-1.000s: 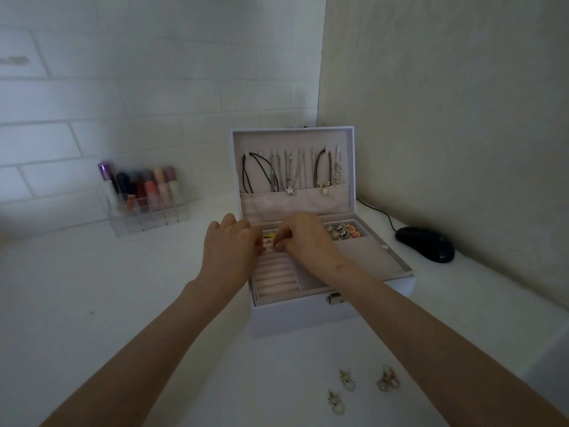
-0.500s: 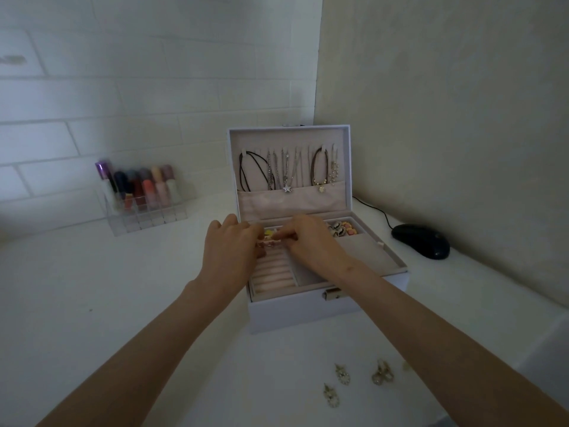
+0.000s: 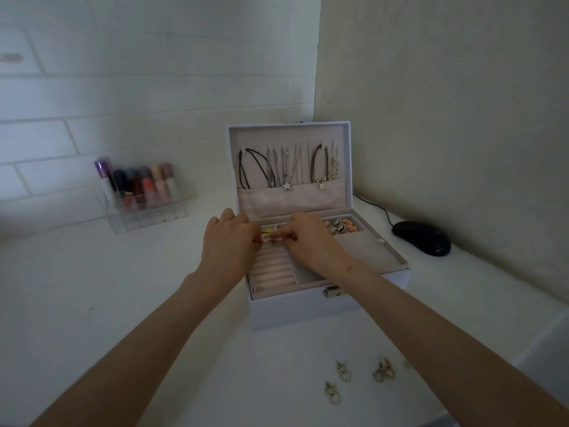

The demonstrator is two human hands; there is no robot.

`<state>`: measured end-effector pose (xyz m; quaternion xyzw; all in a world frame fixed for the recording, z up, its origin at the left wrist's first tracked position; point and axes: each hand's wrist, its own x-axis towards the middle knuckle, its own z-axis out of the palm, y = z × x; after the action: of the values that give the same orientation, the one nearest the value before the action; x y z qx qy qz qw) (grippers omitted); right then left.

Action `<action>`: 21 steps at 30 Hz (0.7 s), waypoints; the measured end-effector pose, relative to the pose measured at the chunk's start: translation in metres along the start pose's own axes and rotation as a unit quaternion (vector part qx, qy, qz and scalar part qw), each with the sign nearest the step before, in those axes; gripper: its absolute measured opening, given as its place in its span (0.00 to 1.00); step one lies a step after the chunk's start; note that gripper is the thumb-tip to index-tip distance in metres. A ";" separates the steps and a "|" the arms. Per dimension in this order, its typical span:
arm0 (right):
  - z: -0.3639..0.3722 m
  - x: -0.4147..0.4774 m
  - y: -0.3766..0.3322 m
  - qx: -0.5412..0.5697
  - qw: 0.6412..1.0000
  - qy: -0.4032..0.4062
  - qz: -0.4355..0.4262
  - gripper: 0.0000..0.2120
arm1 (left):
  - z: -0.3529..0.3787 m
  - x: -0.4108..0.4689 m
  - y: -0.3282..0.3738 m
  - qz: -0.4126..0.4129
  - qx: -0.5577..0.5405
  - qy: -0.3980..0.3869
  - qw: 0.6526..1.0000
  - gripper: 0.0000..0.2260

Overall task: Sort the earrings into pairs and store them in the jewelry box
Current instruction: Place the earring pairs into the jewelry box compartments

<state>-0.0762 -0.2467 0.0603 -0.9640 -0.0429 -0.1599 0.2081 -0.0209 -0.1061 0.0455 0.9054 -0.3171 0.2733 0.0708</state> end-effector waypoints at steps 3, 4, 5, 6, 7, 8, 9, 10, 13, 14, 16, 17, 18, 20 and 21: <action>0.001 0.001 0.000 -0.010 1.000 -0.022 -0.010 0.13 | 0.002 0.002 -0.002 0.009 -0.001 -0.001 1.000 0.03; 0.001 0.001 0.000 -0.010 0.999 -0.028 -0.010 0.13 | 0.001 0.002 -0.002 0.014 -0.001 -0.002 1.000 0.02; 0.001 0.001 0.000 -0.010 0.999 -0.033 -0.008 0.13 | 0.001 0.002 -0.002 0.020 0.001 -0.003 1.000 0.01; 0.002 0.001 0.000 -0.011 0.999 -0.035 -0.004 0.13 | 0.001 0.003 -0.001 0.021 0.006 -0.009 1.000 0.02; 0.002 0.001 0.000 -0.013 0.999 -0.034 -0.001 0.13 | 0.001 0.003 -0.001 0.018 0.012 -0.021 1.000 0.04; 0.003 0.001 0.000 -0.013 0.999 -0.031 0.004 0.13 | 0.000 0.003 -0.001 0.015 0.018 -0.035 0.999 0.06; 0.003 0.000 0.000 -0.009 1.000 -0.024 0.009 0.13 | 0.000 0.002 -0.001 0.009 0.016 -0.039 0.999 0.07; 0.002 0.000 0.001 0.000 1.000 -0.016 0.014 0.14 | -0.001 0.001 -0.002 0.002 0.011 -0.034 0.999 0.07; 0.001 -0.002 0.002 0.027 0.999 0.004 0.032 0.15 | -0.004 -0.003 -0.003 -0.012 -0.012 -0.012 1.000 0.08; 0.001 -0.003 0.002 0.029 0.999 0.007 0.032 0.16 | -0.004 -0.004 -0.003 -0.012 -0.023 -0.001 1.000 0.08; 0.001 -0.003 0.002 0.026 0.999 0.004 0.029 0.16 | -0.004 -0.006 -0.005 -0.004 -0.036 0.015 0.999 0.08; 0.001 -0.003 0.001 0.024 0.999 0.002 0.029 0.16 | -0.004 -0.006 -0.005 0.003 -0.039 0.021 0.999 0.08; 0.000 -0.003 0.001 0.023 0.999 0.000 0.027 0.17 | -0.003 -0.007 -0.006 0.011 -0.038 0.023 0.999 0.08; 0.000 -0.003 0.001 0.016 1.000 -0.003 0.019 0.17 | -0.004 -0.007 -0.008 0.031 -0.020 0.019 0.999 0.08; 0.001 -0.003 0.001 0.009 1.000 -0.007 0.015 0.17 | -0.004 -0.007 -0.009 0.041 -0.008 0.020 0.999 0.08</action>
<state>-0.0782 -0.2475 0.0582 -0.9637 -0.0313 -0.1491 0.2191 -0.0219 -0.0945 0.0460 0.8854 -0.3549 0.2912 0.0733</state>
